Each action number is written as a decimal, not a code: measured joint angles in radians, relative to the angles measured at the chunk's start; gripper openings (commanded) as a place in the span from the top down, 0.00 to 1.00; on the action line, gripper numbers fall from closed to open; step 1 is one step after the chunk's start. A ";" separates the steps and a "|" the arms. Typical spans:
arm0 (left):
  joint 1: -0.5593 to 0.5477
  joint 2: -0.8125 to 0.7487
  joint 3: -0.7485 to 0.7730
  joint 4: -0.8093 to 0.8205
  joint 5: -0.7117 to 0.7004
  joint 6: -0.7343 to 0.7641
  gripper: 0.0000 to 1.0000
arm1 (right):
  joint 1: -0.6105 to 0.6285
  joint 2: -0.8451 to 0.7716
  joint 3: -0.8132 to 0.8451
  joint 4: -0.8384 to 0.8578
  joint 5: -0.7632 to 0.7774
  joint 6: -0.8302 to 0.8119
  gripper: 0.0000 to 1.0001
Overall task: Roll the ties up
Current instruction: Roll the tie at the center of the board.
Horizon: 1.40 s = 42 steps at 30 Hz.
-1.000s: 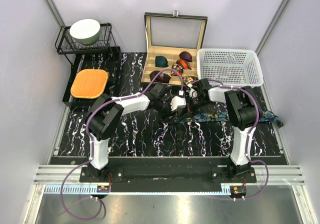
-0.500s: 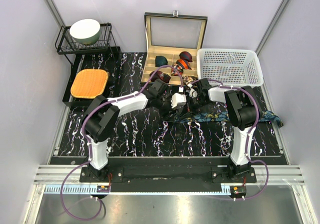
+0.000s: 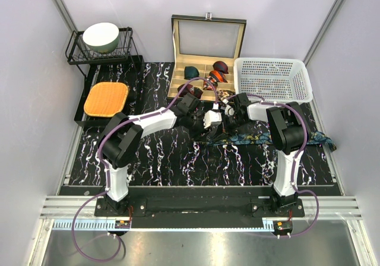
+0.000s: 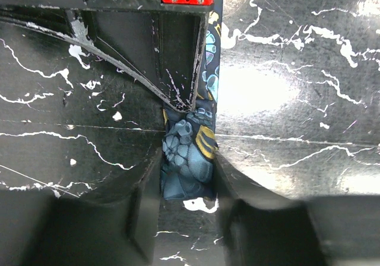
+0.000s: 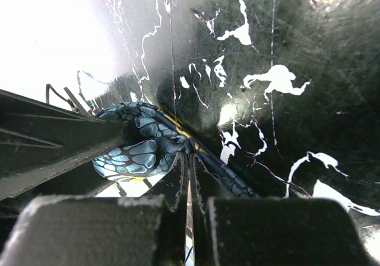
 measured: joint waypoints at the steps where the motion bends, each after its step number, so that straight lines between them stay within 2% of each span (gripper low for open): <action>1: 0.000 0.000 0.000 0.001 0.000 0.005 0.45 | 0.000 0.000 0.000 0.000 0.000 0.000 1.00; 2: 0.000 0.000 0.000 0.001 -0.001 0.003 0.40 | 0.000 0.000 0.000 0.000 0.000 0.000 1.00; 4: 0.000 0.000 0.000 0.000 -0.002 0.002 0.40 | 0.000 0.000 0.000 0.000 0.000 0.000 1.00; 14: 0.000 0.003 0.000 -0.019 -0.003 0.006 0.58 | 0.000 0.000 0.000 0.000 0.000 0.000 1.00; 23: -0.014 0.012 0.037 -0.016 0.002 -0.029 0.59 | 0.000 0.000 0.000 0.000 0.000 0.000 1.00; 32: -0.062 0.104 0.117 0.009 -0.006 -0.040 0.60 | 0.000 0.000 0.000 0.000 0.000 0.000 1.00; 37: -0.058 0.113 0.119 -0.001 -0.013 -0.037 0.45 | 0.000 0.000 0.000 -0.001 0.001 0.001 1.00; 42: -0.050 0.105 0.081 0.011 -0.016 -0.036 0.37 | 0.000 0.000 0.000 -0.001 0.001 0.001 1.00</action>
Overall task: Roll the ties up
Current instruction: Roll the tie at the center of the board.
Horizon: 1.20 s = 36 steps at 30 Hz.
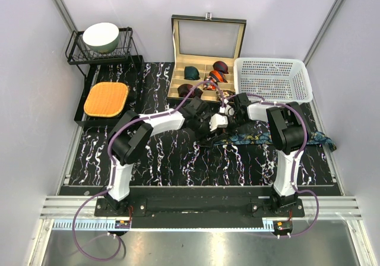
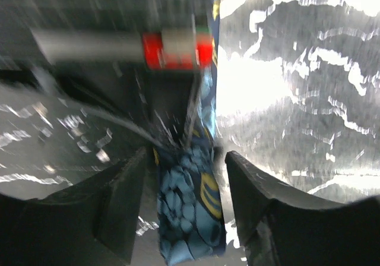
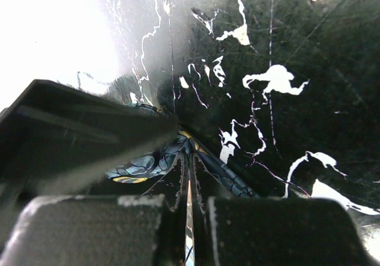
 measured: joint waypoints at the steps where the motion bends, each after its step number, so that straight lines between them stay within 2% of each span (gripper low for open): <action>1: 0.004 -0.003 -0.012 -0.001 -0.001 0.001 0.36 | 0.000 0.000 0.000 0.000 0.000 0.000 1.00; 7: 0.044 -0.064 -0.065 -0.021 -0.008 0.015 0.35 | 0.000 0.000 0.000 0.000 0.000 0.000 1.00; 10: 0.061 -0.090 -0.073 -0.023 -0.010 0.021 0.43 | 0.000 0.000 0.000 0.000 0.000 0.000 1.00; 11: 0.066 -0.097 -0.076 -0.023 -0.010 0.025 0.50 | 0.000 0.000 0.000 0.000 0.000 0.000 1.00; 12: 0.069 -0.103 -0.080 -0.023 -0.010 0.029 0.54 | 0.000 0.000 0.000 0.000 0.000 0.000 1.00; 16: 0.069 -0.109 -0.083 -0.029 -0.002 0.039 0.61 | 0.000 0.000 0.000 0.000 0.000 0.000 1.00; 26: 0.037 -0.100 -0.031 -0.049 0.028 0.030 0.62 | 0.000 0.000 0.000 0.000 0.000 0.000 1.00; 36: -0.008 0.010 0.039 -0.051 -0.002 0.031 0.65 | 0.000 0.000 0.000 0.000 0.000 0.002 1.00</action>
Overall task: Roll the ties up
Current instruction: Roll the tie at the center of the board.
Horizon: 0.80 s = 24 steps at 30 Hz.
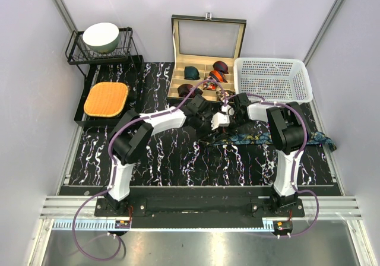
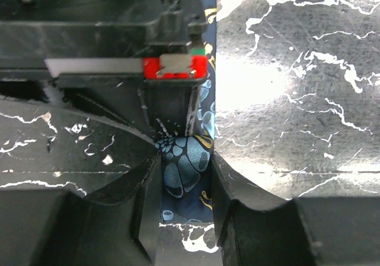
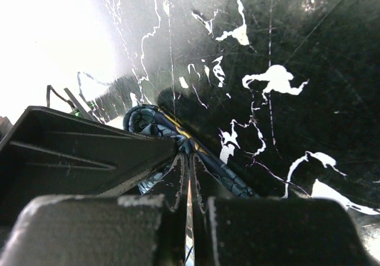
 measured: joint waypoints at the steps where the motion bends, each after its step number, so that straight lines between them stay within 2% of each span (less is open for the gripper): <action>1: 0.002 0.000 0.000 -0.002 -0.002 0.002 0.66 | 0.000 0.000 0.000 0.000 0.000 0.000 1.00; 3: 0.002 0.001 0.000 -0.006 -0.006 0.012 0.69 | 0.000 0.000 0.000 0.000 0.000 0.000 0.99; 7: 0.000 0.001 -0.001 -0.017 -0.021 0.038 0.72 | -0.001 -0.001 0.003 -0.008 0.000 -0.001 0.90; 8: 0.000 0.001 -0.001 -0.019 -0.021 0.043 0.72 | -0.003 -0.002 0.005 -0.013 0.001 -0.003 0.86; 16: 0.000 0.001 -0.011 -0.020 -0.021 0.071 0.72 | -0.059 -0.069 0.012 -0.124 0.003 -0.037 0.75; 24: 0.000 0.002 -0.011 -0.023 -0.021 0.081 0.72 | -0.079 -0.114 -0.003 -0.111 -0.055 -0.020 0.62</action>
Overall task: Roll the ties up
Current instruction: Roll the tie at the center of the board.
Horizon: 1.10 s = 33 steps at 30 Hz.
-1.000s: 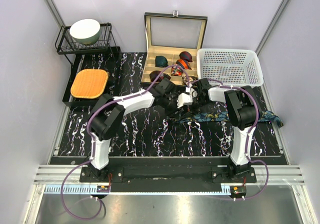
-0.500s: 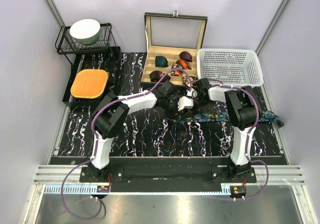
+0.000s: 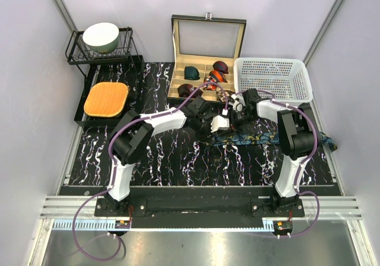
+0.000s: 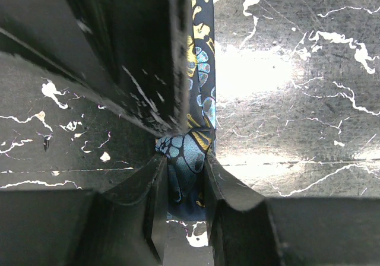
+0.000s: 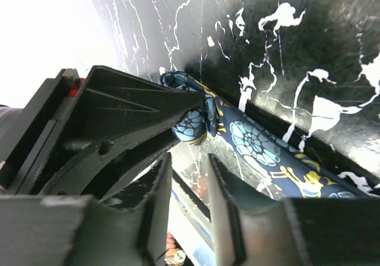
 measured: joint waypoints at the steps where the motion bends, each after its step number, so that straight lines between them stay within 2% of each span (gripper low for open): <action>1: 0.000 0.000 0.000 0.000 0.000 0.001 0.72 | 0.001 0.000 -0.006 0.005 -0.005 0.006 0.61; 14: 0.000 0.000 0.000 -0.004 0.000 0.007 0.72 | 0.045 0.035 -0.056 0.130 -0.035 0.076 0.64; 19: 0.000 0.000 0.000 -0.005 0.000 0.009 0.72 | 0.047 0.061 -0.056 0.144 -0.044 0.082 0.74; 21: 0.000 0.000 0.000 -0.005 0.000 0.009 0.72 | 0.048 0.062 -0.056 0.146 -0.044 0.083 0.83; 22: 0.000 0.000 0.000 -0.005 0.000 0.009 0.72 | 0.049 0.063 -0.056 0.148 -0.044 0.083 0.94; 23: 0.000 0.000 0.000 -0.005 0.000 0.009 0.72 | 0.049 0.063 -0.055 0.149 -0.045 0.084 0.98; 33: 0.001 0.002 0.000 -0.008 0.002 0.005 0.55 | 0.051 0.063 -0.049 0.129 0.002 0.068 1.00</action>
